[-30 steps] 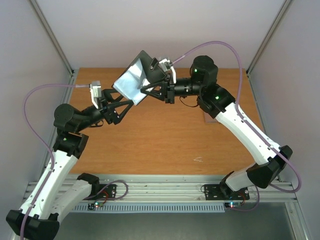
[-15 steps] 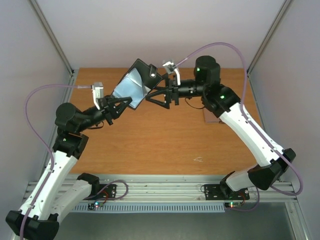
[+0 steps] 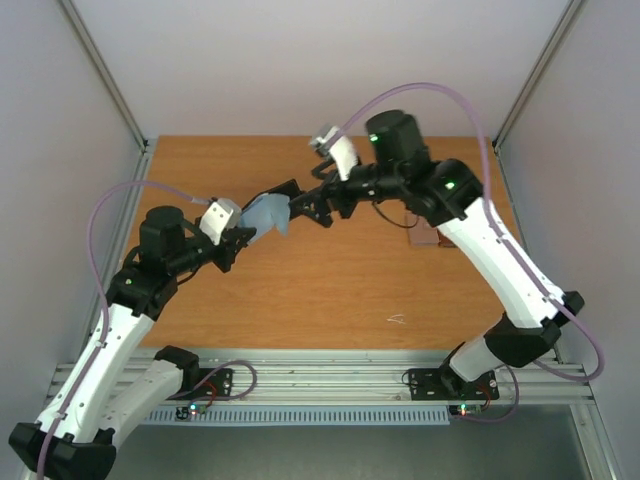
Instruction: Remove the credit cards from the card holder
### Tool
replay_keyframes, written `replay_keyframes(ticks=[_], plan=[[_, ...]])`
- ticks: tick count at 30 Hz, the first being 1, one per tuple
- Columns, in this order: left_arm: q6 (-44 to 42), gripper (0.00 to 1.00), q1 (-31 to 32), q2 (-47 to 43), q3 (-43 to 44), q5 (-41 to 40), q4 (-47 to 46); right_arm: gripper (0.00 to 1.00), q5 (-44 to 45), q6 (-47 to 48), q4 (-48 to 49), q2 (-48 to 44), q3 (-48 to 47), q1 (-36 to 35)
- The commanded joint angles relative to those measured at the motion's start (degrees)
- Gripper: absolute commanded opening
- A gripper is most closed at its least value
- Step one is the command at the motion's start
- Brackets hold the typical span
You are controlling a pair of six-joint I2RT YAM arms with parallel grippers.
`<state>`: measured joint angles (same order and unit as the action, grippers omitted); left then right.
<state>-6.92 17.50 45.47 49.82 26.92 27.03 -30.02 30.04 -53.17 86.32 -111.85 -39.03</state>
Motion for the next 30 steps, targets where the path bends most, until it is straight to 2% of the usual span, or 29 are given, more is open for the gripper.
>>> replay_keyframes(ticks=[1,3,5,9,16,21,24,25,26,28,30], plan=[[-5.88,0.0,0.29,-0.83,2.72,5.24,-0.22,0.98,11.66,4.27,-2.24,4.49,-1.3,-5.4],[-4.12,0.0,0.27,-0.95,2.67,10.87,-1.45,0.99,8.27,4.85,-1.97,5.96,-1.61,-5.33],[-0.61,0.0,0.31,-0.81,2.42,12.33,-2.36,0.99,4.82,6.04,-2.13,6.96,-1.78,-5.05],[0.34,0.0,0.27,-1.19,2.04,12.31,-2.59,0.98,8.58,7.28,-5.3,8.98,-3.36,-4.9],[1.63,0.0,0.26,-2.32,1.24,20.91,-5.35,0.99,7.66,9.6,-6.59,7.46,0.25,-0.23],[2.08,0.0,0.26,-2.84,0.89,24.39,-6.99,0.98,1.93,13.25,-10.42,7.39,-0.2,0.71],[2.94,0.0,0.26,-2.65,0.89,25.45,-7.43,0.98,-5.58,13.81,-12.15,7.4,-0.88,0.71],[3.56,0.0,0.32,-2.59,0.89,25.61,-7.72,0.92,-9.45,13.63,-12.6,7.68,-1.29,0.71],[4.08,0.0,0.27,-2.5,0.81,25.68,-8.17,0.82,-12.92,13.06,-12.84,8.02,-1.8,0.74],[5.55,0.0,0.27,-2.23,0.64,25.56,-9.81,0.5,-18.38,10.86,-12.47,9.08,-2.69,0.75],[8.67,0.0,0.32,-2.14,0.52,25.59,-12.21,0.21,-20.21,9.52,-11.91,9.52,-3.21,0.83]])
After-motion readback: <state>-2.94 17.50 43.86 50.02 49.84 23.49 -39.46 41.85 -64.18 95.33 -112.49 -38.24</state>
